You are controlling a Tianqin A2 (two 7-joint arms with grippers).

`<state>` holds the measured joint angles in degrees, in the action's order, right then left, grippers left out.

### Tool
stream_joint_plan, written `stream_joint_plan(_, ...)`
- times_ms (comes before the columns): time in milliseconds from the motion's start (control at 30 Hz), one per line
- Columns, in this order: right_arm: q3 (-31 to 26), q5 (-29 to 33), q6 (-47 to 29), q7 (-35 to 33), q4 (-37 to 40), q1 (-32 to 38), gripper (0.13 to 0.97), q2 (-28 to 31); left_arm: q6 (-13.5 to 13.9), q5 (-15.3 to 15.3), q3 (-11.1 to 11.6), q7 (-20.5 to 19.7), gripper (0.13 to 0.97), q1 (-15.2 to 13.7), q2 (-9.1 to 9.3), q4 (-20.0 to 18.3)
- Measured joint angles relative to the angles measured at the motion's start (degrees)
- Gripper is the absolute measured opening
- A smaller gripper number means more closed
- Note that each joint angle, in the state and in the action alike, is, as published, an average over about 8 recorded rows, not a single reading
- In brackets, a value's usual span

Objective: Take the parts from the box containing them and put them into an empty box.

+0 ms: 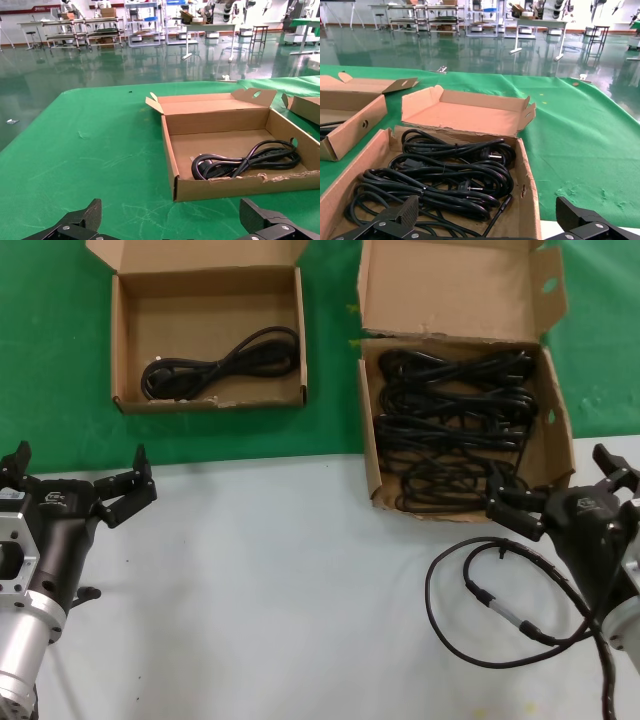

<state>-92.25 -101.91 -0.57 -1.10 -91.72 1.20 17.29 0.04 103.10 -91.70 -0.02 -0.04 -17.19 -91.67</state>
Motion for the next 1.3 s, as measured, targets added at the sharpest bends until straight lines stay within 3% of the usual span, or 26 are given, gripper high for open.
stream_joint_plan(1300, 0.0, 0.0, 0.0, 0.0, 0.0, 0.0, 0.966, 0.0, 0.0, 0.0, 0.0, 0.0, 0.966, 0.0, 0.00, 0.0)
